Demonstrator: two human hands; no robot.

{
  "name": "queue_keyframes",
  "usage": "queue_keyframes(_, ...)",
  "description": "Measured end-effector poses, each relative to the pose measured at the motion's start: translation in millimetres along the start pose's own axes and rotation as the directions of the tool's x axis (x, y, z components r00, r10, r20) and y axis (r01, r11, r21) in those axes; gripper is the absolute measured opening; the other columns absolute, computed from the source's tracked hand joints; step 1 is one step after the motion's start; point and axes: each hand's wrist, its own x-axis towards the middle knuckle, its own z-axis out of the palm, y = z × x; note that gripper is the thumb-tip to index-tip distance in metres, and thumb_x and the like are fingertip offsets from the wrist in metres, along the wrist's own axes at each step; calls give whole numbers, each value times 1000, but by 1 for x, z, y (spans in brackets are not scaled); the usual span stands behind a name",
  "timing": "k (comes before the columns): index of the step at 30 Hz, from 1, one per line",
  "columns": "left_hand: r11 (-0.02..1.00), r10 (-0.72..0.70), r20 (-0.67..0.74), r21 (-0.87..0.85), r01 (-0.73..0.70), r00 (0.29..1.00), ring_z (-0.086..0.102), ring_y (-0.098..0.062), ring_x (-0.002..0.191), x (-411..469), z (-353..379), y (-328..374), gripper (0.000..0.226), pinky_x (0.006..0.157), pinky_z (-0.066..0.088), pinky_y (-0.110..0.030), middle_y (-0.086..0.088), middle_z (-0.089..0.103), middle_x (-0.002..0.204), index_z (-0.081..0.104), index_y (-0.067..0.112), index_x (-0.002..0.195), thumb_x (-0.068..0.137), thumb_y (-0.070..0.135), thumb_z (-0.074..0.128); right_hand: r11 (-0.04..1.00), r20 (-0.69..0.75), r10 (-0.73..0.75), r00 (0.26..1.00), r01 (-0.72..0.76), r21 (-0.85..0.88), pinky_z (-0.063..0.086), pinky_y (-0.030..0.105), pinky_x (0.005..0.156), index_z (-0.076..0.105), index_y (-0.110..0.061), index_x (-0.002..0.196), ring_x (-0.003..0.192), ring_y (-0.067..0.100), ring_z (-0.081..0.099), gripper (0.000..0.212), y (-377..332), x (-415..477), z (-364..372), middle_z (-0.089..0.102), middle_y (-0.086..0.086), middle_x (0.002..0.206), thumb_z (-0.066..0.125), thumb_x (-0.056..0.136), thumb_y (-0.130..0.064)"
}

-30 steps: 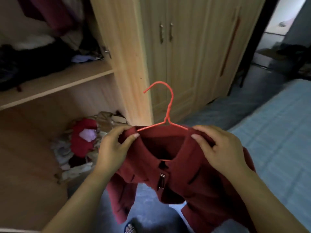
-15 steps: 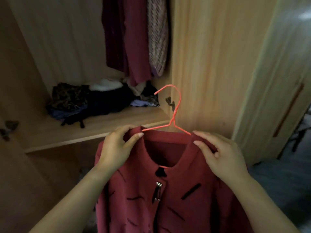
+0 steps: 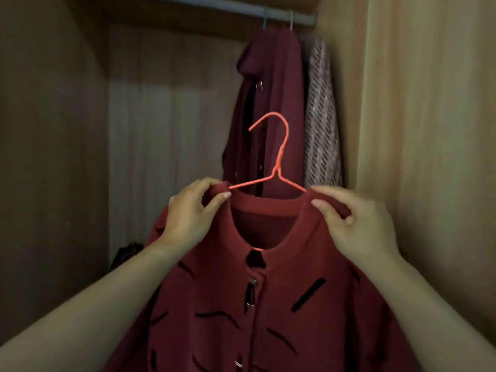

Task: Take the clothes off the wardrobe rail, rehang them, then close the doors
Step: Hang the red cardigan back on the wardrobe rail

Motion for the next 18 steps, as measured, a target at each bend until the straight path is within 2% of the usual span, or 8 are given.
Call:
queue_keyframes(2,1000,9,-53,9,-8,999,61,-10,93,48,12,-9,28,87,47,-46,17,64,89,60,36,90,77,58,48,999,-27,-12,1000,11,-36,37,19,52,69,-38,102,51,-3,52,20,16,51,18,54,-25,60,68,82,-35)
queue_keyframes(4,1000,7,-95,12,-5,995,62,-11,92,94,20,-16,27,88,47,-46,20,64,86,58,41,88,74,62,47,997,-34,-34,999,31,-64,42,23,55,69,-39,100,47,3,49,19,29,101,34,50,-18,51,66,82,-38)
queue_keyframes(6,1000,11,-128,26,-7,992,64,-12,91,137,26,-22,26,89,48,-47,21,65,84,56,49,86,70,66,47,994,-50,-86,995,83,-68,50,30,62,68,-40,100,56,9,57,19,39,144,47,60,-12,57,65,82,-40)
queue_keyframes(8,999,24,-165,35,-19,986,64,-14,91,174,30,-26,22,88,48,-45,19,66,83,55,53,83,68,68,47,986,-69,-144,987,137,-93,51,30,65,67,-40,101,69,18,64,19,48,181,59,69,-8,72,64,82,-39)
queue_keyframes(11,999,32,-205,45,-23,978,64,-15,90,220,37,-32,15,88,47,-46,20,64,79,55,52,79,72,64,50,967,-97,-224,970,209,-144,50,31,68,67,-39,102,82,22,66,19,57,223,72,72,-6,85,63,83,-38)
queue_keyframes(15,999,44,-234,23,-40,971,63,-15,87,257,49,-54,24,84,49,-45,14,66,83,58,38,83,76,60,52,954,-73,-269,960,256,-155,51,33,71,68,-38,101,84,21,66,19,65,258,88,71,-6,85,64,83,-36)
queue_keyframes(18,996,74,-247,-37,-86,966,63,-12,87,275,61,-75,9,83,49,-40,12,67,87,62,32,87,85,41,63,946,-48,-295,954,285,-157,51,30,71,69,-36,98,80,15,65,17,70,274,103,68,-13,77,67,82,-33)
